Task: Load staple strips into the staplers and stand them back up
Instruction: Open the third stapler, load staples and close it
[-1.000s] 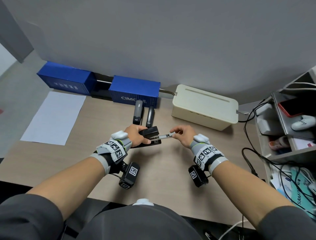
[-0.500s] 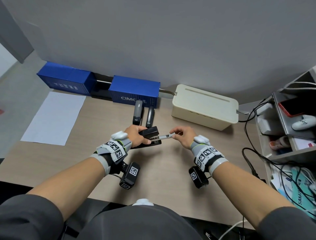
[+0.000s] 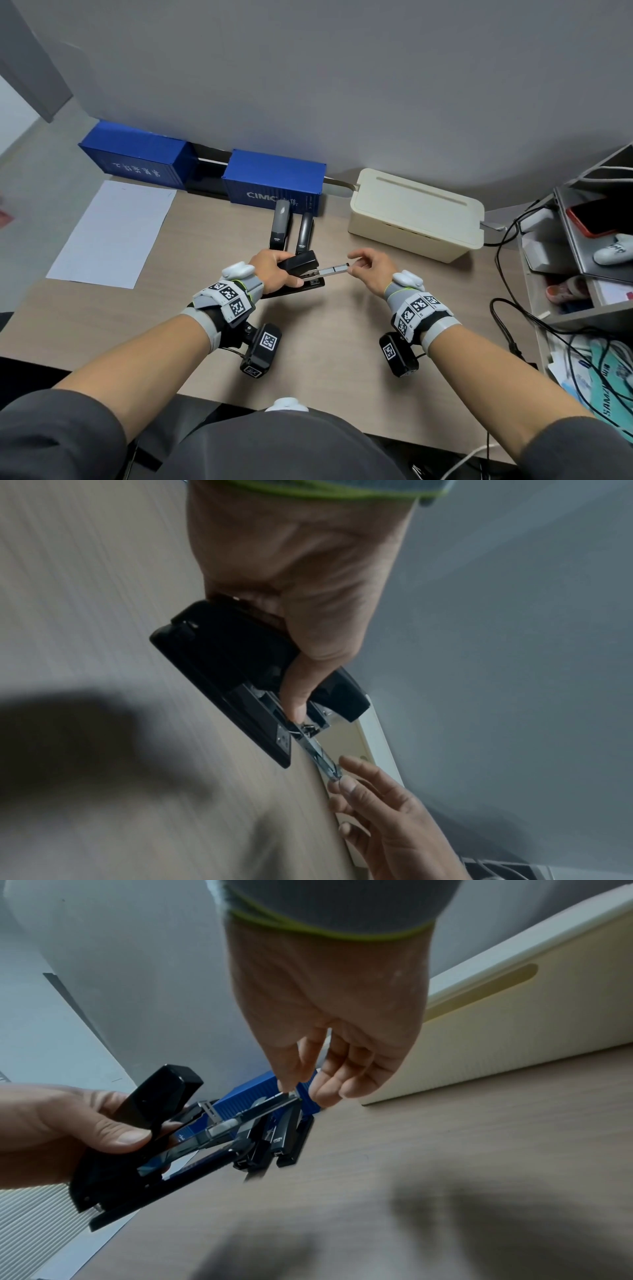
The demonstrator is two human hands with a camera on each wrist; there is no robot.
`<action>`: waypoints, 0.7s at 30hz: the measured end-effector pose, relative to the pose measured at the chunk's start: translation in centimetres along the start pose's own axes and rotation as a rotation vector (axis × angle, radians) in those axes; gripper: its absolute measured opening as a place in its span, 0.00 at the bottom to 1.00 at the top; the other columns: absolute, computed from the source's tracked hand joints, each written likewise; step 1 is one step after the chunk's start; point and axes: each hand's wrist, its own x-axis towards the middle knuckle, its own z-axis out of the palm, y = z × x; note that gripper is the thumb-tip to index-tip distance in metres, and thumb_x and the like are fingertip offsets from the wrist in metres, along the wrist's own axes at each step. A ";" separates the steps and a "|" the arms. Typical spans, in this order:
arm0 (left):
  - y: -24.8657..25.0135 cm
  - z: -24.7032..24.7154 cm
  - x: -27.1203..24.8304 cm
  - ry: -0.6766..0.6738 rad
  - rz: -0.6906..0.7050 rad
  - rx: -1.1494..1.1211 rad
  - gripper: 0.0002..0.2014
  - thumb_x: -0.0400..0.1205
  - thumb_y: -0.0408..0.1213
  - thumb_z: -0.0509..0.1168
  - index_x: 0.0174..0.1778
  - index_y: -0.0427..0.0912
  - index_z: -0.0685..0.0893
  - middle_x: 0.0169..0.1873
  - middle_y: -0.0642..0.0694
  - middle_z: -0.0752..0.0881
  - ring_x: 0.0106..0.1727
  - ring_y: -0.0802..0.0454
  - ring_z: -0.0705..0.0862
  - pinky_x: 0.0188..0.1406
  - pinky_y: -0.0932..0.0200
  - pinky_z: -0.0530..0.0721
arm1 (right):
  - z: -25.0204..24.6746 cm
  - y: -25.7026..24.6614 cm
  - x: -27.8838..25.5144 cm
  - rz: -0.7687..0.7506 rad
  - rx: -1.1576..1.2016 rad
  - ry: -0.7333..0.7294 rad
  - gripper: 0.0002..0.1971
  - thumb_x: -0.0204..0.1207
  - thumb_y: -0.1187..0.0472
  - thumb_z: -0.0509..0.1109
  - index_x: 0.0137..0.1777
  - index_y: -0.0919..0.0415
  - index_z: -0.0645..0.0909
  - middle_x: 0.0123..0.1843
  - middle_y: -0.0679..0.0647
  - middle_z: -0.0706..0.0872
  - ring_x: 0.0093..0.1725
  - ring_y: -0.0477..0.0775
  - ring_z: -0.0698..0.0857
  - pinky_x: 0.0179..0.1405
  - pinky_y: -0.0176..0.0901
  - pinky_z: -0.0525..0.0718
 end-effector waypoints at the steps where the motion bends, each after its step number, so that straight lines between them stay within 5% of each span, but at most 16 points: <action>1: -0.1 -0.1 0.0 0.007 0.000 -0.010 0.22 0.63 0.38 0.84 0.52 0.57 0.92 0.44 0.49 0.93 0.52 0.45 0.89 0.58 0.54 0.84 | 0.1 0.2 0.2 0.023 0.004 0.015 0.06 0.67 0.56 0.76 0.42 0.44 0.85 0.36 0.48 0.87 0.40 0.56 0.88 0.50 0.50 0.85; 3: -0.1 -0.2 -0.1 0.017 0.002 -0.025 0.22 0.64 0.38 0.84 0.54 0.58 0.92 0.43 0.51 0.92 0.52 0.46 0.89 0.56 0.56 0.83 | 0.4 0.3 0.1 0.047 0.036 0.028 0.05 0.67 0.57 0.77 0.38 0.45 0.85 0.34 0.49 0.88 0.39 0.56 0.89 0.46 0.48 0.87; 6: -0.3 -0.5 -0.3 0.057 0.002 -0.040 0.20 0.65 0.40 0.83 0.52 0.59 0.92 0.41 0.53 0.92 0.49 0.48 0.89 0.53 0.57 0.83 | 1.3 -0.7 -0.1 0.059 0.115 -0.005 0.06 0.71 0.62 0.76 0.45 0.51 0.86 0.36 0.53 0.89 0.38 0.53 0.88 0.43 0.38 0.82; 13: -0.1 -1.7 -0.7 0.224 0.054 -0.122 0.21 0.65 0.47 0.81 0.56 0.58 0.91 0.42 0.55 0.92 0.43 0.55 0.89 0.47 0.60 0.86 | 4.4 -5.5 0.2 -0.013 0.115 -0.192 0.22 0.67 0.61 0.76 0.62 0.48 0.80 0.54 0.53 0.88 0.58 0.54 0.87 0.63 0.49 0.83; 17: 0.6 -3.1 -0.3 0.274 0.085 -0.121 0.20 0.67 0.48 0.79 0.56 0.57 0.91 0.38 0.57 0.91 0.41 0.55 0.89 0.43 0.60 0.86 | 5.7 -7.9 0.4 -0.094 0.113 -0.249 0.25 0.59 0.58 0.75 0.57 0.43 0.76 0.58 0.51 0.86 0.62 0.51 0.85 0.61 0.53 0.84; 21: 1.1 -4.1 0.1 0.329 0.069 -0.138 0.18 0.67 0.47 0.78 0.54 0.57 0.91 0.37 0.58 0.90 0.40 0.54 0.89 0.41 0.60 0.85 | 6.2 -9.5 1.0 -0.073 0.197 -0.237 0.22 0.65 0.67 0.74 0.57 0.45 0.77 0.55 0.57 0.85 0.56 0.54 0.85 0.53 0.60 0.87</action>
